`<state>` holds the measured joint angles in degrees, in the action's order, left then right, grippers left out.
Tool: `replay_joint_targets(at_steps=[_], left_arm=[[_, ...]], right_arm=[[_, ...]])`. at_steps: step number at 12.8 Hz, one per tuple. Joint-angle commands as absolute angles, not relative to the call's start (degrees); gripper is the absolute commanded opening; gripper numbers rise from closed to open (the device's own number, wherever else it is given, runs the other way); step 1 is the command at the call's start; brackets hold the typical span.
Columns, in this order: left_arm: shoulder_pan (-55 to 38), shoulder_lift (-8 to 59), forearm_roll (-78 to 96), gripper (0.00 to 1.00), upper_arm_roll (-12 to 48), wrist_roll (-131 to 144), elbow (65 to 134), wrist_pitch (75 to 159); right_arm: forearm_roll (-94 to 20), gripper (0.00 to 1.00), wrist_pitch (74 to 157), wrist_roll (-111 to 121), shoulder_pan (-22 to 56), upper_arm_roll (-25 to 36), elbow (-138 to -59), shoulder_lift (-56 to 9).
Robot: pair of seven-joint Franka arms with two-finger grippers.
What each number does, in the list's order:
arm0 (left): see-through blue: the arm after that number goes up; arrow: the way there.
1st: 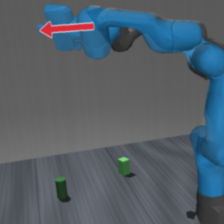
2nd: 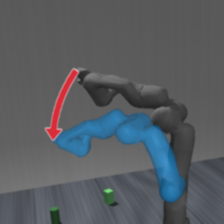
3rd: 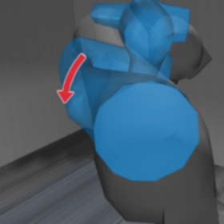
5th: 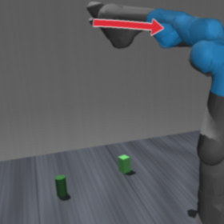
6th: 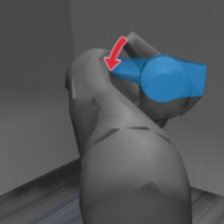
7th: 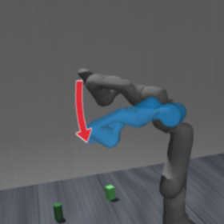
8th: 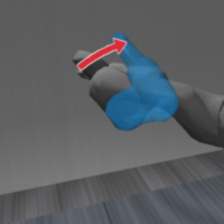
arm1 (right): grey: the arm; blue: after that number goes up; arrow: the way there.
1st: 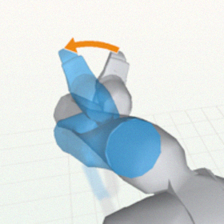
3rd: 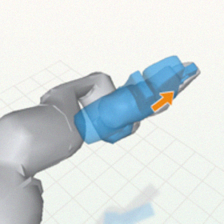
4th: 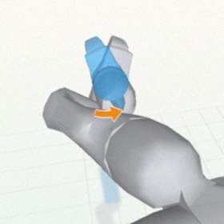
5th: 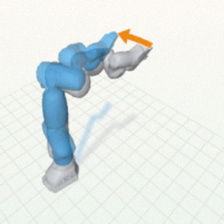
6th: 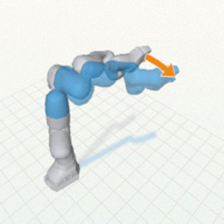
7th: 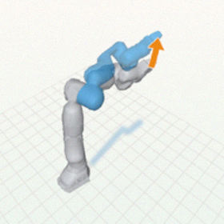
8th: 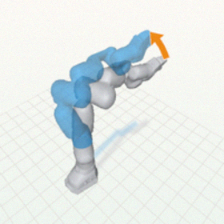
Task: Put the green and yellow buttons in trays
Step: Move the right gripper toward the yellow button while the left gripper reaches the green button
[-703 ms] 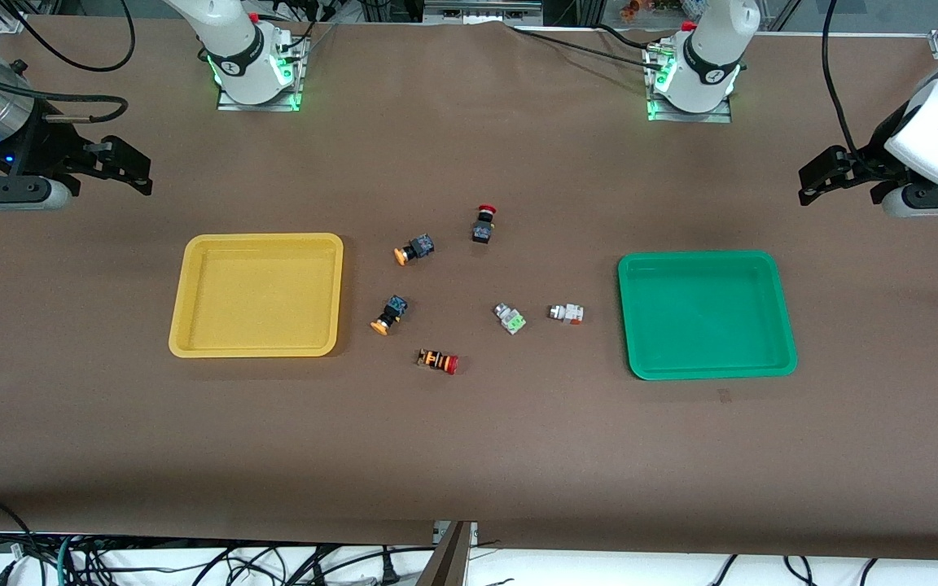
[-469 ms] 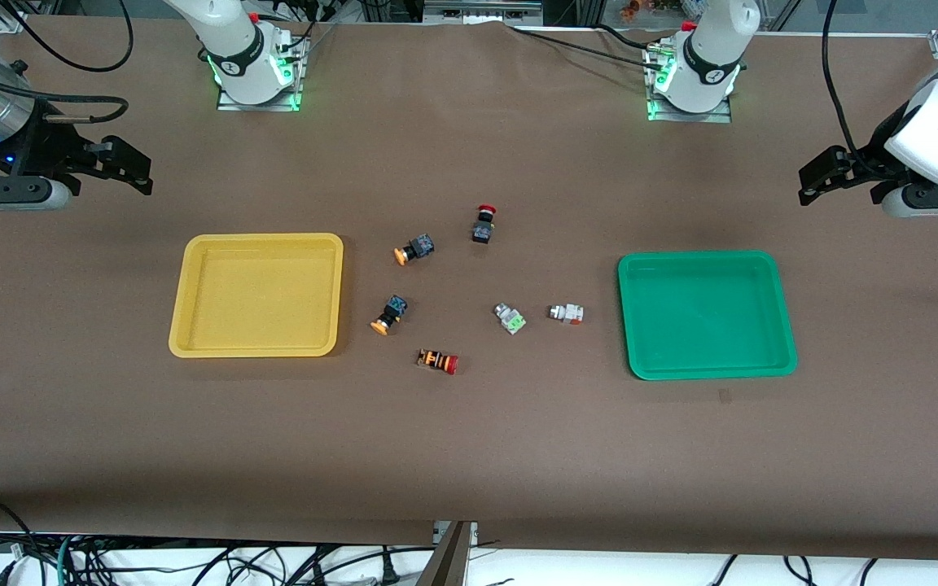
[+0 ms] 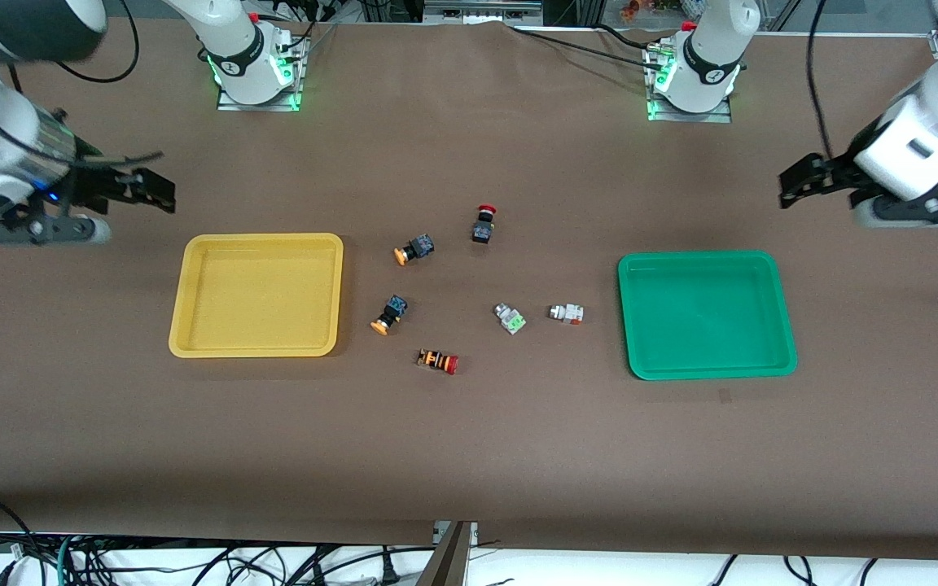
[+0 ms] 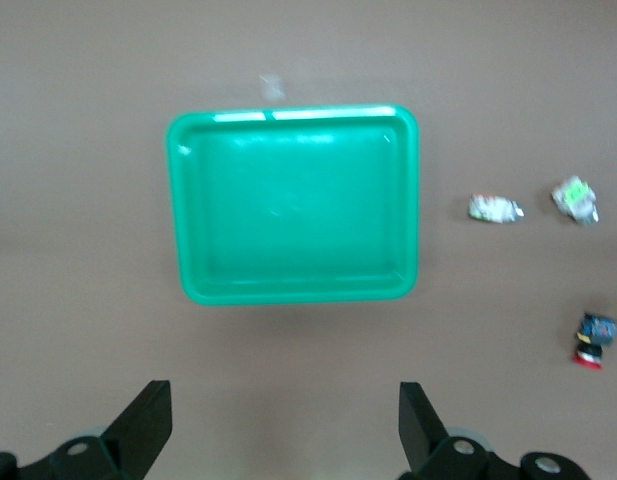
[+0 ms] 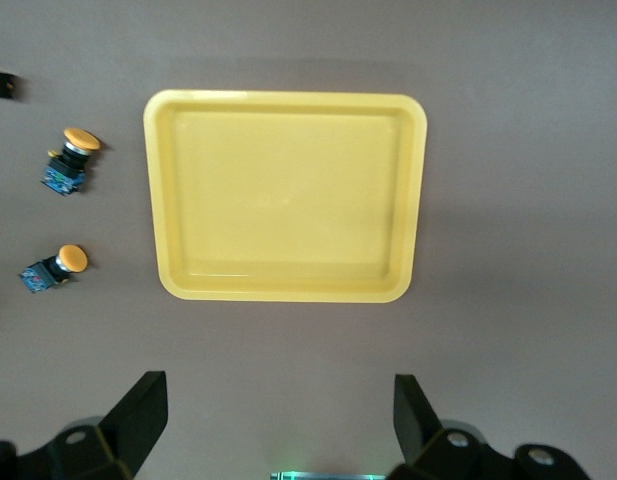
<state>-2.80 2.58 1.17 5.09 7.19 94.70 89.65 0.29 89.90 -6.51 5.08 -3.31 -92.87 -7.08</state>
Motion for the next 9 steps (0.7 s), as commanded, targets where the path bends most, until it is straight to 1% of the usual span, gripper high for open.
replay_joint_targets(at_steps=[1, 2, 3, 4, 5, 6, 9], left_arm=[[-3.87, 12.53, 1.93, 1.0, 9.47, 5.81, 92.81, 89.47], [-3.95, 16.05, 2.02, 1.0, 11.84, 3.02, 92.29, 90.26], [-3.96, 19.83, 1.59, 1.0, 14.3, -2.49, 89.15, 92.53], [-4.04, 22.39, 1.5, 1.0, 16.07, -8.9, 87.03, 93.51], [-4.04, 24.41, 1.76, 1.0, 17.56, -15.32, 86.32, 94.56], [-4.48, 25.65, 1.32, 1.0, 20.01, -21.04, 86.48, 97.53], [-10.0, 32.32, -0.7, 1.0, 20.83, -35.9, 87.1, 108.06]], right_arm=[[0.09, 1.0, 94.45, -10.78, 6.85, -4.3, -95.08, -10.62], [0.09, 1.0, 98.92, -17.86, 7.38, -5.0, -98.06, -11.33], [-1.3, 1.0, 102.97, -25.41, 7.47, -7.27, -100.96, -12.03], [-2.28, 1.0, 107.79, -34.28, 7.56, -9.82, -103.51, -13.52], [-2.29, 1.0, 112.37, -43.07, 8.08, -12.19, -105.1, -15.71], [-2.29, 1.0, 116.5, -52.2, 9.3, -14.39, -106.16, -18.43], [-2.2, 1.0, 126.18, -70.71, 15.36, -16.0, -106.26, -26.43]])
